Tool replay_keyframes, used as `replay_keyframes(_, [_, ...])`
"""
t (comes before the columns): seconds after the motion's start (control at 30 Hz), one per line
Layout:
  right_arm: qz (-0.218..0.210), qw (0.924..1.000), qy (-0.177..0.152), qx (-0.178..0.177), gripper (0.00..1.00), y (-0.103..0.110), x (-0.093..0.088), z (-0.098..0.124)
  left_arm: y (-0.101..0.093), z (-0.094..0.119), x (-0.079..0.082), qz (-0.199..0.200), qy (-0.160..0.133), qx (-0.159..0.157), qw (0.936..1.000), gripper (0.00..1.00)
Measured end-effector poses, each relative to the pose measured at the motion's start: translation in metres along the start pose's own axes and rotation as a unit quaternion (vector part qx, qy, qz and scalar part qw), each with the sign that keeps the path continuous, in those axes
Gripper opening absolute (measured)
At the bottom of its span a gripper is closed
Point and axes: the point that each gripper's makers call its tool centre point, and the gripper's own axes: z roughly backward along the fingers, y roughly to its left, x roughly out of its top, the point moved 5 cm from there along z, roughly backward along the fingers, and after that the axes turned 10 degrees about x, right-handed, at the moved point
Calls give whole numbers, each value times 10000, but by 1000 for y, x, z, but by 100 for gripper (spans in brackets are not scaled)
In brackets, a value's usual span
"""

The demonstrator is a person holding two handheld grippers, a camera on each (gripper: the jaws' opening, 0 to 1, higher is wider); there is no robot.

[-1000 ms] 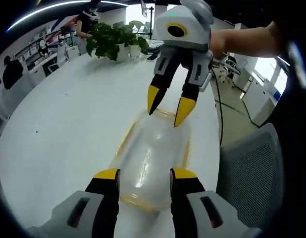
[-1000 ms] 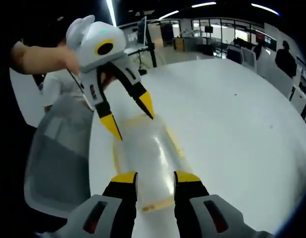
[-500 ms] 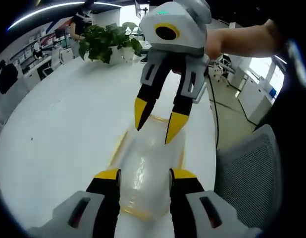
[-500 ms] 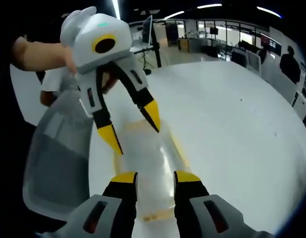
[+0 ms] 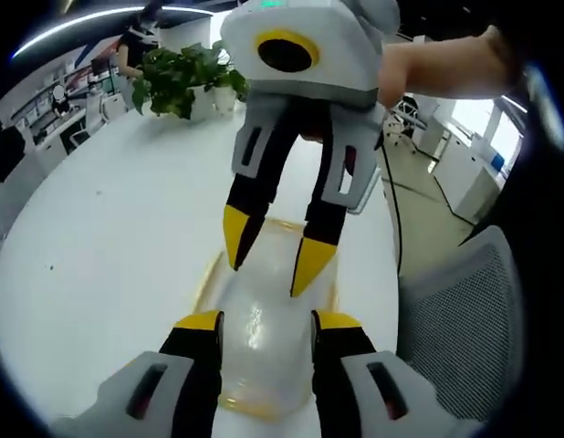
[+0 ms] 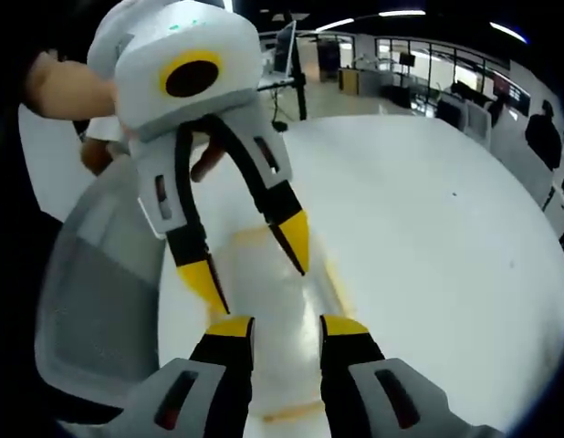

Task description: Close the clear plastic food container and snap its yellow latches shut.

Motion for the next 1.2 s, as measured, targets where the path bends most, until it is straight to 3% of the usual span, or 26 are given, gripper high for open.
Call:
replay_keyframes(0.27, [30, 10000, 3, -36, 26, -4, 2, -1, -6, -4, -6, -115, 193, -90, 9997, 36])
replay_keyframes(0.63, [120, 9998, 25, -174, 28, -16, 7, 0, -11, -3, -5, -340, 188, -117, 9992, 43])
replay_keyframes(0.93, [181, 9995, 237, -74, 29, -24, 4, -4, -14, -4, -6, -590, 245, 10, 9980, 44])
replay_keyframes(1.2, [198, 9989, 410, 72, 33, -29, 4, -6, -16, -3, -6, -490, 269, 107, 9984, 45])
